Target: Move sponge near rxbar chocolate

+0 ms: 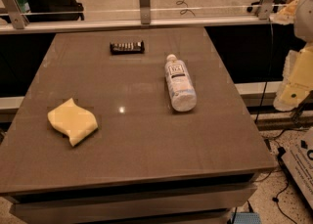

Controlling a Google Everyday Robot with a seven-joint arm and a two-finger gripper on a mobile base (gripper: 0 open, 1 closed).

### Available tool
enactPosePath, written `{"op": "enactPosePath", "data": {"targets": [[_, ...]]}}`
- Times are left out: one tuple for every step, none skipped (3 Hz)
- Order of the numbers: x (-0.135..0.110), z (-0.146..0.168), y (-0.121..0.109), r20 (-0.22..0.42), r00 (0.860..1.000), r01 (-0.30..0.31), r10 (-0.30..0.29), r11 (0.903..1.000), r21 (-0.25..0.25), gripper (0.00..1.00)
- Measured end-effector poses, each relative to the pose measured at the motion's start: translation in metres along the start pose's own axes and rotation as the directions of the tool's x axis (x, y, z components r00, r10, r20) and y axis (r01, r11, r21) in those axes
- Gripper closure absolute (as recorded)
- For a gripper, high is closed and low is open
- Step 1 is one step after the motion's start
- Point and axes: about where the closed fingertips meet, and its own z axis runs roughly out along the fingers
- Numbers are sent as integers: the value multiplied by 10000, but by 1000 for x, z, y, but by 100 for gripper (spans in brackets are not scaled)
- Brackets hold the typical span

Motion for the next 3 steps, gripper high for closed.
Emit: {"op": "enactPosePath", "data": {"targets": [[-1,-3,-2,6,10000,60,-60,9999,92,0],[-40,6,13,712,9911,1149,-1126,9930,-291,0],[-94,12,45,1679,9549,2555,-2447,9657,-457,0]]}}
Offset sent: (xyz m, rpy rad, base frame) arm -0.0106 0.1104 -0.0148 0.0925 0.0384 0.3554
